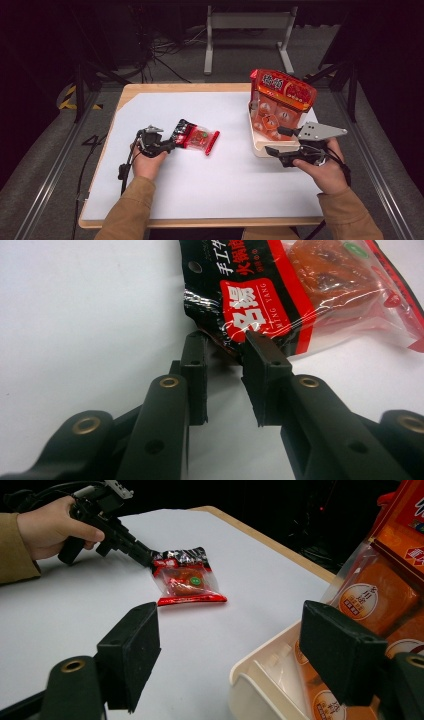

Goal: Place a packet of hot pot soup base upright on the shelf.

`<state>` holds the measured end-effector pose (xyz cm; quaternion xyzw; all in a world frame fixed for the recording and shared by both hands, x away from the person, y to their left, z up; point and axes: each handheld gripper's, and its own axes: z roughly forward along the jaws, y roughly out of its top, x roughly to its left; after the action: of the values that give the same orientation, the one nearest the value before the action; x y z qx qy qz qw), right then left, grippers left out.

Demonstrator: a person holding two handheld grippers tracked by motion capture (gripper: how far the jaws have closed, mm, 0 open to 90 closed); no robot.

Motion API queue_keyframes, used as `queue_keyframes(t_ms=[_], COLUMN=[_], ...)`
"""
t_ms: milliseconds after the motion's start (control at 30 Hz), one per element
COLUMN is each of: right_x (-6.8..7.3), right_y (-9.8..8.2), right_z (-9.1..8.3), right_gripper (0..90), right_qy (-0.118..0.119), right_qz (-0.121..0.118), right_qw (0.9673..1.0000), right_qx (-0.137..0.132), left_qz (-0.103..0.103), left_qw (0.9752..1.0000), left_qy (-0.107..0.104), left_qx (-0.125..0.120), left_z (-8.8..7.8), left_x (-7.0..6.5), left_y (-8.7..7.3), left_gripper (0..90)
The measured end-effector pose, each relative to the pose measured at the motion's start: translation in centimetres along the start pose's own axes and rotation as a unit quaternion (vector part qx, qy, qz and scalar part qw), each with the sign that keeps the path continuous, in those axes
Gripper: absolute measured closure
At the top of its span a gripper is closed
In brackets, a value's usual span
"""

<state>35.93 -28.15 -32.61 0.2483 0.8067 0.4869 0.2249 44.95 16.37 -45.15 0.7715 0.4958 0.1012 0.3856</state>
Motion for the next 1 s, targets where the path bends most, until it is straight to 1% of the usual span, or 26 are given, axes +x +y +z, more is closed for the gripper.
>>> queue_keyframes(t_ms=[33, 100, 167, 233, 300, 333, 367, 500, 567, 600, 633, 667, 767, 800, 867, 900, 933, 967, 1000], right_x=[0.0, -0.1, -0.1, -0.1, -0.1, -0.1, -0.1, -0.1, -0.2, -0.2, -0.2, -0.1, 0.0, 0.0, -0.1, 0.0, 0.0, 0.0, 0.0], right_y=[0.0, 0.0, 0.0, 0.0, 0.0, 0.0, -0.1, -0.1, -0.1, -0.1, -0.1, -0.1, -0.1, -0.1, -0.1, -0.1, -0.1, -0.1, -0.1], right_z=[0.0, 0.0, 0.0, 0.0, 0.0, 0.0, 0.0, 0.0, 0.0, 0.1, 0.1, 0.1, 0.2, 0.2, 0.1, 0.1, 0.1, 0.1, 0.1], right_gripper=[24.9, 24.9, 24.8, 24.8, 24.8, 24.9, 24.8, 24.8, 24.8, 24.8, 24.8, 24.7, 24.7, 24.7, 24.7, 24.7, 24.7, 24.7, 24.8], right_qy=[0.001, 0.002, 0.002, 0.002, 0.003, 0.003, 0.002, 0.002, 0.001, 0.001, 0.001, 0.002, 0.005, 0.005, 0.004, 0.005, 0.005, 0.005, 0.005], right_qz=[0.000, 0.000, 0.000, 0.000, 0.000, 0.000, -0.001, 0.000, 0.000, 0.000, 0.000, 0.000, -0.002, -0.001, 0.000, 0.000, 0.000, -0.001, -0.001], right_qw=[1.0000, 1.0000, 1.0000, 1.0000, 1.0000, 1.0000, 1.0000, 1.0000, 1.0000, 1.0000, 1.0000, 1.0000, 1.0000, 1.0000, 1.0000, 1.0000, 1.0000, 1.0000, 1.0000], right_qx=[0.000, 0.000, 0.000, -0.001, -0.001, 0.000, 0.000, 0.000, 0.002, 0.002, 0.003, 0.004, 0.003, 0.003, 0.002, 0.002, 0.003, 0.003, 0.003], left_qz=[-0.003, -0.019, -0.020, -0.023, -0.032, -0.033, -0.038, -0.046, -0.057, -0.057, -0.060, -0.053, -0.034, -0.029, -0.020, -0.021, -0.015, -0.015, -0.013], left_qw=[1.0000, 0.9994, 0.9992, 0.9991, 0.9988, 0.9986, 0.9981, 0.9975, 0.9970, 0.9967, 0.9966, 0.9973, 0.9984, 0.9987, 0.9987, 0.9988, 0.9990, 0.9990, 0.9991], left_qy=[-0.007, -0.027, -0.035, -0.032, -0.030, -0.029, -0.034, -0.036, -0.034, -0.044, -0.044, -0.038, -0.034, -0.031, -0.036, -0.035, -0.031, -0.034, -0.032], left_qx=[0.000, -0.006, -0.009, -0.014, -0.019, -0.029, -0.036, -0.038, -0.040, -0.037, -0.035, -0.033, -0.030, -0.030, -0.028, -0.028, -0.027, -0.026, -0.026], left_z=[0.0, 0.0, 0.1, 0.2, 0.3, 0.3, 0.3, 0.7, 1.0, 1.1, 1.3, 1.4, 1.6, 1.7, 1.7, 1.7, 1.7, 1.7, 1.8], left_x=[0.1, 0.3, 0.4, 0.4, 0.6, 0.7, 0.8, 1.0, 1.2, 1.3, 1.2, 1.1, 0.4, 0.3, 0.3, 0.2, 0.2, 0.1, 0.0], left_y=[0.0, 0.0, 0.0, 0.2, 0.5, 0.6, 0.6, 0.7, 0.7, 0.6, 0.7, 0.7, 0.9, 0.9, 0.9, 0.9, 0.9, 0.9, 0.9], left_gripper=[70.0, 61.7, 54.6, 50.2, 49.1, 49.4, 50.2, 51.4, 55.2, 60.2, 64.6, 67.7, 78.5, 80.0, 84.1, 85.4, 86.2, 87.6, 88.2])
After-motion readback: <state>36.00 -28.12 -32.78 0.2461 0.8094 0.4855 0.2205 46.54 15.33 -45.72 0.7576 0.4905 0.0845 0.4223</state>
